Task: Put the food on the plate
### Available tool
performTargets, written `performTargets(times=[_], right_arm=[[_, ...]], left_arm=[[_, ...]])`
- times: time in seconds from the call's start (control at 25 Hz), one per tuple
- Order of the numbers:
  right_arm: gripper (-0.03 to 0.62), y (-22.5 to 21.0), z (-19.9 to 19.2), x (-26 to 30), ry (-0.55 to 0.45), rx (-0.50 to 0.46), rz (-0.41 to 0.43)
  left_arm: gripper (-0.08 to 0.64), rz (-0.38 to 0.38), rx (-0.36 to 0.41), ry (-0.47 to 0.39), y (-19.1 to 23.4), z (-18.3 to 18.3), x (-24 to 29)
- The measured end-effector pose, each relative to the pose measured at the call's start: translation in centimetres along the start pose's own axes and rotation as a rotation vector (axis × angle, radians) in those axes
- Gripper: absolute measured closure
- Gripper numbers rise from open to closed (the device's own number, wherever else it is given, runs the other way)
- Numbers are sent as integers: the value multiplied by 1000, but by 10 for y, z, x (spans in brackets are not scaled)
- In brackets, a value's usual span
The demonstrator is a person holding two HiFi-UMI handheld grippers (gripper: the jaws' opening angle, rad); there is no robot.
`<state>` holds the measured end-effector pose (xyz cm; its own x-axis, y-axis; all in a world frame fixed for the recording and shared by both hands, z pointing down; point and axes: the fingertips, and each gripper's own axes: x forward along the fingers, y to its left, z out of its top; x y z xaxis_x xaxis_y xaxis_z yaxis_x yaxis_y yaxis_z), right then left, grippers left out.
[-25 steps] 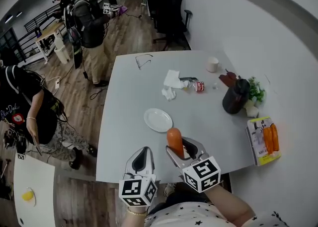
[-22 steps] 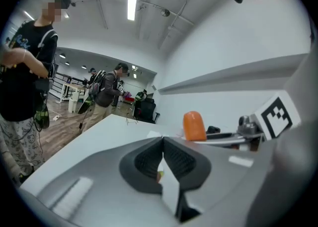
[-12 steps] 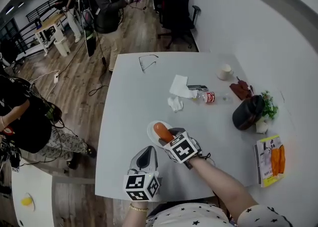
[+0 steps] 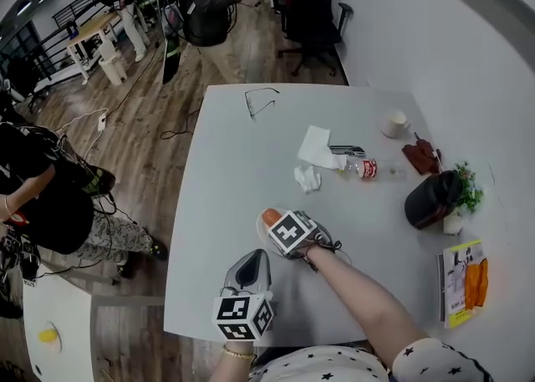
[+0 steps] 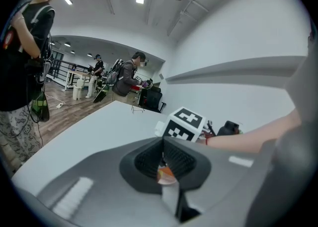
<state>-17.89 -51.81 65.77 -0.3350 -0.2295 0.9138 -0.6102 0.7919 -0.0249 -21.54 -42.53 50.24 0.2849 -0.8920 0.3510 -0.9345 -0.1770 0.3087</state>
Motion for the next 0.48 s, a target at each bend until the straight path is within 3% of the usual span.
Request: performTargets(times=[0.28,0.36,0.48], right_arm=[[376,1,-3,9,9,9,8],[374,1,0,8,-18,16,0],[319,2,9,-6,-120,39,-5]], left_arm=[[552,-1,-6,5,-1,-1,3],[552,1,-7,5,-1,-1,3],[552,2,-4,7,-2,-2,0]])
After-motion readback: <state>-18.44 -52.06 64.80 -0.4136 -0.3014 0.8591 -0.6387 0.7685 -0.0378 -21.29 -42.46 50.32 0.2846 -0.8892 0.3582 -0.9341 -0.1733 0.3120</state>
